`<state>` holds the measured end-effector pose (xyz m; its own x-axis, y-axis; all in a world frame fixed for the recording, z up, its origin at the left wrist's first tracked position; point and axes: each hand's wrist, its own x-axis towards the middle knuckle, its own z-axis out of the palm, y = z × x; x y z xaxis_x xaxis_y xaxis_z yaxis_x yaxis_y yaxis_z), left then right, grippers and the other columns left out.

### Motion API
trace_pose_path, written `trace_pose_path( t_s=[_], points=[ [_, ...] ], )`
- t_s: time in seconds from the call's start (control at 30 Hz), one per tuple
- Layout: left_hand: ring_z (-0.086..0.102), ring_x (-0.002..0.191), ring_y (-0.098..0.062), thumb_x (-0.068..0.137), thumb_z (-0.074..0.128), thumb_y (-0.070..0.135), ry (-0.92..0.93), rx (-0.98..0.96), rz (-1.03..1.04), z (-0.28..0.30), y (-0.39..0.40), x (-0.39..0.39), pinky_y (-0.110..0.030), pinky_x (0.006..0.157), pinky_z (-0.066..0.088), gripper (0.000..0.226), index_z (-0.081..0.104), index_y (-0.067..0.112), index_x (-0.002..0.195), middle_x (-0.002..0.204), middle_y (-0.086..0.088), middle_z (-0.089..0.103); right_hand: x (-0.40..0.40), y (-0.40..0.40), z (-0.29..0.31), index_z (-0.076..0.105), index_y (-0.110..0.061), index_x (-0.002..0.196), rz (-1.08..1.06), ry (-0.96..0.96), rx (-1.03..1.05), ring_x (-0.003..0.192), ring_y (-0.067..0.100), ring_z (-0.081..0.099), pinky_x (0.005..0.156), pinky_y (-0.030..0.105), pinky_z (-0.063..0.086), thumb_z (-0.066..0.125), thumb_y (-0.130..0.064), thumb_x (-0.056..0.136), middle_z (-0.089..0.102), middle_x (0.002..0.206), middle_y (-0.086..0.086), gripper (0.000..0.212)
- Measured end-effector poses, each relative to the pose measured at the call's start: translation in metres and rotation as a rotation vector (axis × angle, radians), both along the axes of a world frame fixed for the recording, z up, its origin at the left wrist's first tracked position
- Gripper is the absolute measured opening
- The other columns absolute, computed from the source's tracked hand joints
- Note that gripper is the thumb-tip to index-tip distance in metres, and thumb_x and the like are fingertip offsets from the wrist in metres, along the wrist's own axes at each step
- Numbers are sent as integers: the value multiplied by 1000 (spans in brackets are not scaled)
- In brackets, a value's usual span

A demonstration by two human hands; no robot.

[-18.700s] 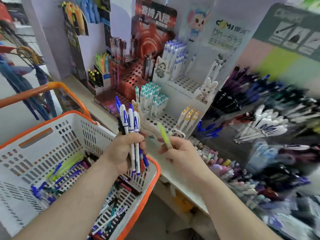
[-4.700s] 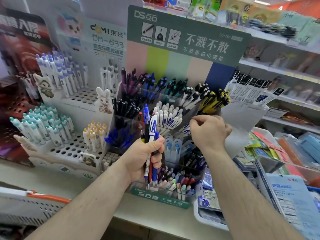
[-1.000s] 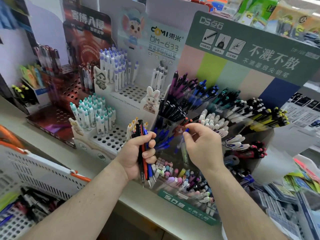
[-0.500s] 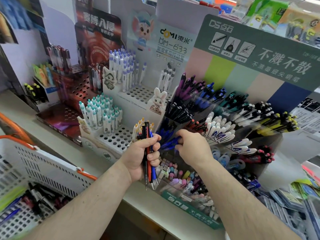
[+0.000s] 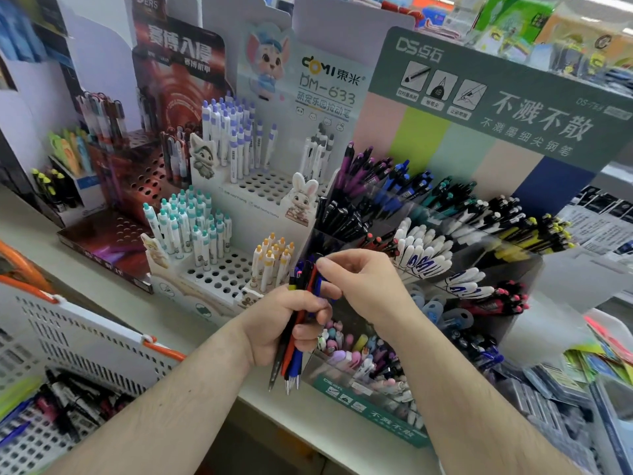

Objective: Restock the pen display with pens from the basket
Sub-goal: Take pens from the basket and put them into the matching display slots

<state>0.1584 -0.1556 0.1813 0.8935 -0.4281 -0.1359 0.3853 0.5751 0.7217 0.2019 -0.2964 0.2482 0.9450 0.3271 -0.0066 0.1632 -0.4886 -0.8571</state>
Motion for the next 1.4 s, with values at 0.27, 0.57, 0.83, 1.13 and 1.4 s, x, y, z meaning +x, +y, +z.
trace_pose_path(
  t_s=[0.27,0.57,0.83,1.13,1.4],
  points=[
    [43,40,-8,85,59,25,-27,58,-22,1,-4,-2,-21,40,35,20,63,10,97,69,-3,57,-4,-9,-1,70,-15,79,-167,22,264,48,3,46,52,20,38,66,-19,94,56,54,-10,16],
    [35,32,-2,83,54,19,55,-123,296,7,-8,7,-15,32,26,7,57,12,82,61,1,54,-10,-39,3,67,-9,88,-670,69,665,48,11,53,45,20,45,61,-20,99,61,70,4,17],
    [33,31,-1,84,52,22,22,-221,324,22,-27,15,-14,33,25,13,59,12,88,65,1,60,-10,-36,4,64,-8,98,-829,265,987,53,10,66,48,19,53,64,-13,97,69,77,8,5],
    [33,32,-2,80,54,15,41,-129,335,27,-30,19,-15,34,25,13,58,11,92,66,1,64,0,-60,45,60,-15,94,-849,-514,853,59,19,71,60,28,59,62,-6,96,70,72,0,9],
    [33,34,-3,79,56,14,42,-87,326,25,-31,20,-16,34,26,16,58,11,94,66,1,61,43,-48,12,70,-12,100,-651,-848,251,69,8,68,69,26,58,67,-18,92,68,78,-5,11]
  ],
)
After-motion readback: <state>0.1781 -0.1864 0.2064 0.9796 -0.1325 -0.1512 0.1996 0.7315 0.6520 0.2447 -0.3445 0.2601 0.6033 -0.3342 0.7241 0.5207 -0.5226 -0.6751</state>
